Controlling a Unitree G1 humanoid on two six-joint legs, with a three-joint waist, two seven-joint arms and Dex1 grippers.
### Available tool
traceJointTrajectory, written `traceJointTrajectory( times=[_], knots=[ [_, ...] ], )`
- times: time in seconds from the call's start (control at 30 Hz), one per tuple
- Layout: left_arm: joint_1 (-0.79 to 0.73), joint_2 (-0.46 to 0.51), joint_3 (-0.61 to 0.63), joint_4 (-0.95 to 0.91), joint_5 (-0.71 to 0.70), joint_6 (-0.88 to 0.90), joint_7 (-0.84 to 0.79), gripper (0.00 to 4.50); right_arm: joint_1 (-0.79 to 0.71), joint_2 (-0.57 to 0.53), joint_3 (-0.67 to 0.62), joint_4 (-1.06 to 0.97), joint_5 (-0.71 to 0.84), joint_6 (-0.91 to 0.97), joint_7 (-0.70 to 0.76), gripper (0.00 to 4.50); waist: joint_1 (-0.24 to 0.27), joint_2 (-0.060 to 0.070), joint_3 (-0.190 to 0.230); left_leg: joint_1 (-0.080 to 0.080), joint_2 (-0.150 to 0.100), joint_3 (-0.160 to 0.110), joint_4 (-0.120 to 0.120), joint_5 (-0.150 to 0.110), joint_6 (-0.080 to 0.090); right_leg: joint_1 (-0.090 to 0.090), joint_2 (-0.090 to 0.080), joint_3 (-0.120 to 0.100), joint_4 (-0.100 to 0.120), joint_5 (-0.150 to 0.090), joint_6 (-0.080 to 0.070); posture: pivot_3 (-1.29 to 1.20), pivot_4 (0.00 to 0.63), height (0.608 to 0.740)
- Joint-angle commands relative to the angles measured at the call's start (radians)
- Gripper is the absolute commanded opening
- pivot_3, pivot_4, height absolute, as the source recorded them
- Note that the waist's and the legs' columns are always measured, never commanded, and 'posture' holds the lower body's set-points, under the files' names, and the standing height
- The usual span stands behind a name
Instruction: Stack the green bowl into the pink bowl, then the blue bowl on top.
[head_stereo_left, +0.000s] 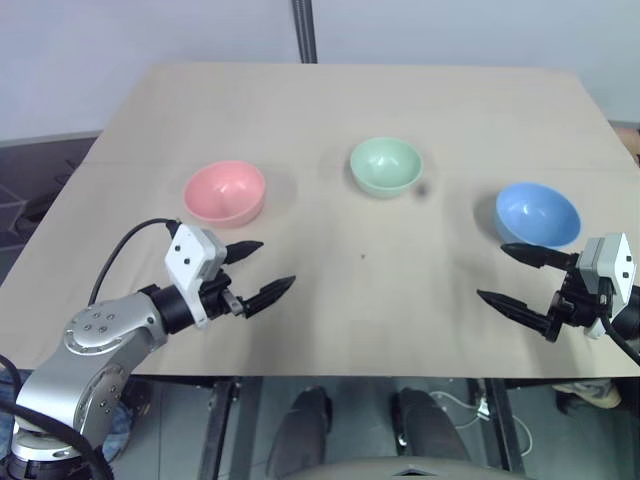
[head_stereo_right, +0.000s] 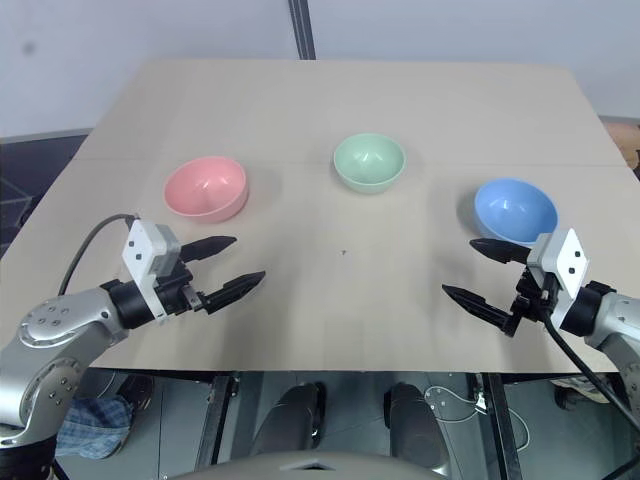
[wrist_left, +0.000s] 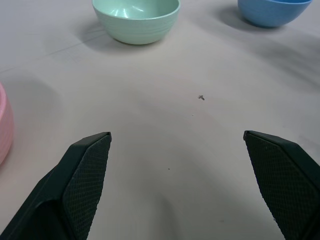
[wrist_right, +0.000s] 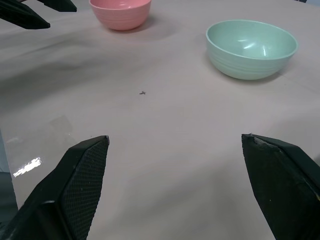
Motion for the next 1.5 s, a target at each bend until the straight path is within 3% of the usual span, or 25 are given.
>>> traceJointTrajectory(
  times=[0.03, 1.13, 1.5],
  knots=[
    [-0.001, 0.007, 0.006, -0.018, 0.000, -0.025, -0.004, 4.50, 0.006, -0.014, -0.028, -0.038, 0.013, -0.014, 0.002, 4.45, 0.000, 0.000, 0.000, 0.000, 0.000, 0.000, 0.000, 0.000, 0.000, 0.000, 0.000, 0.000, 0.000, 0.000, 0.000, 0.00, 0.150, 0.740],
    [-0.003, 0.013, -0.005, 0.026, 0.022, -0.080, -0.023, 4.50, 0.016, -0.005, -0.029, -0.048, 0.039, -0.021, 0.002, 4.45, 0.000, 0.000, 0.000, 0.000, 0.000, 0.000, 0.001, 0.000, 0.000, 0.000, 0.000, 0.000, 0.001, 0.000, 0.000, 0.00, 0.150, 0.740],
    [-0.127, 0.010, -0.050, 0.127, 0.131, -0.072, 0.073, 4.50, -0.050, -0.005, -0.091, -0.062, 0.180, 0.021, -0.043, 4.45, 0.000, -0.001, -0.001, 0.000, 0.000, -0.001, 0.002, 0.000, 0.000, 0.001, 0.000, 0.000, 0.002, 0.000, 0.000, 0.00, 0.150, 0.740]
  ],
)
